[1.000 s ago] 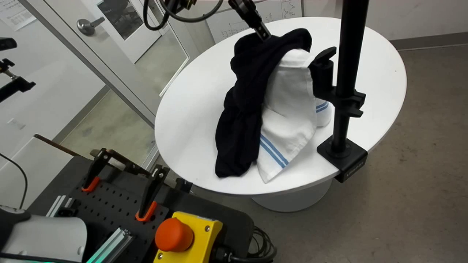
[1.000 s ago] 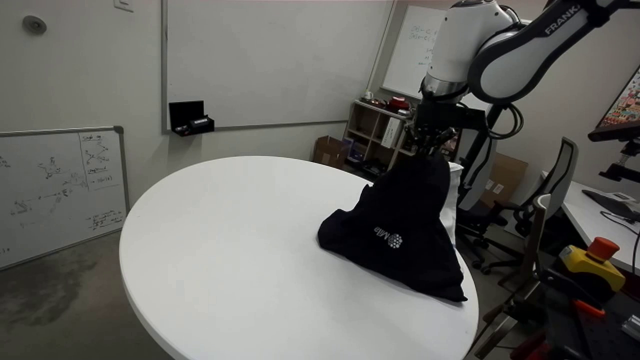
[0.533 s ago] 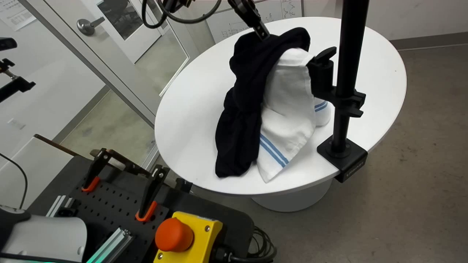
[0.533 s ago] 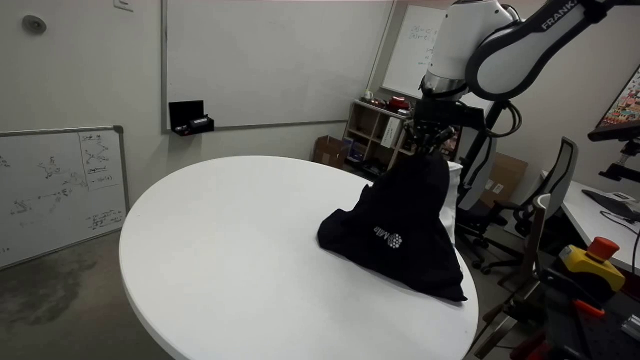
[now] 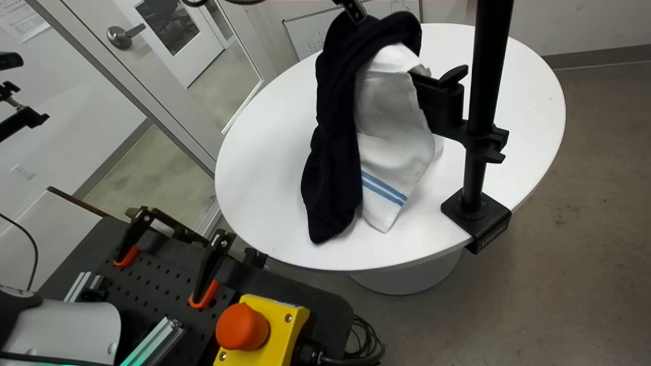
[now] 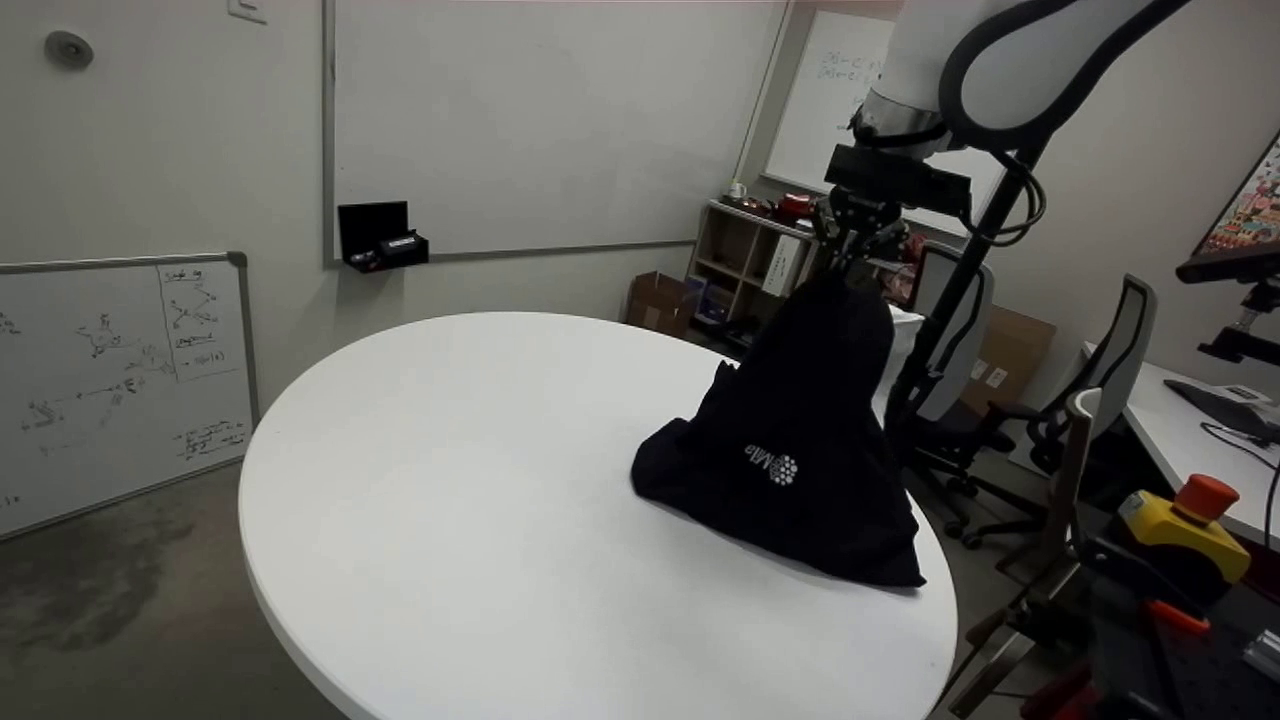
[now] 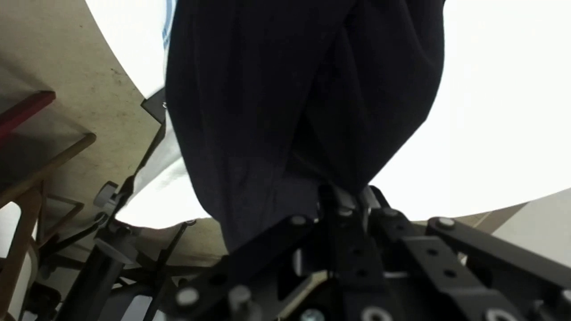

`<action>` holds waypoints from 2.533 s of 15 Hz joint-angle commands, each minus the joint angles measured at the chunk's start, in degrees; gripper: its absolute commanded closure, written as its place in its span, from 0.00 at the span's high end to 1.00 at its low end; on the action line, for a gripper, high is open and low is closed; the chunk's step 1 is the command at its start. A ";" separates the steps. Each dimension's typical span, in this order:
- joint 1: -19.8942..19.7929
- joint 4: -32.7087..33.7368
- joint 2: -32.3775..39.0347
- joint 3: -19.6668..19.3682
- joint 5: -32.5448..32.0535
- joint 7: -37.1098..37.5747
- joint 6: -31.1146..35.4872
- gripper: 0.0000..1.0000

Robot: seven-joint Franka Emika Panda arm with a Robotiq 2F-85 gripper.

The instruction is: Take the towel and the t-shirt off the stand and put them on the table

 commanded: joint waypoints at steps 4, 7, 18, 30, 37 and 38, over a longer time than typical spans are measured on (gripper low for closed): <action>-1.33 -2.85 -12.11 3.66 6.32 -6.81 2.78 0.01; -1.48 -4.14 -17.48 6.40 9.62 -11.60 4.15 0.01; 3.45 -9.63 -34.73 14.29 35.10 -45.35 0.16 0.01; 3.24 -13.87 -35.24 16.21 38.23 -59.08 -24.37 0.01; 2.46 -12.78 -22.42 19.93 29.08 -57.42 -32.18 0.01; 2.65 -12.27 -20.68 20.19 27.87 -57.12 -32.02 0.01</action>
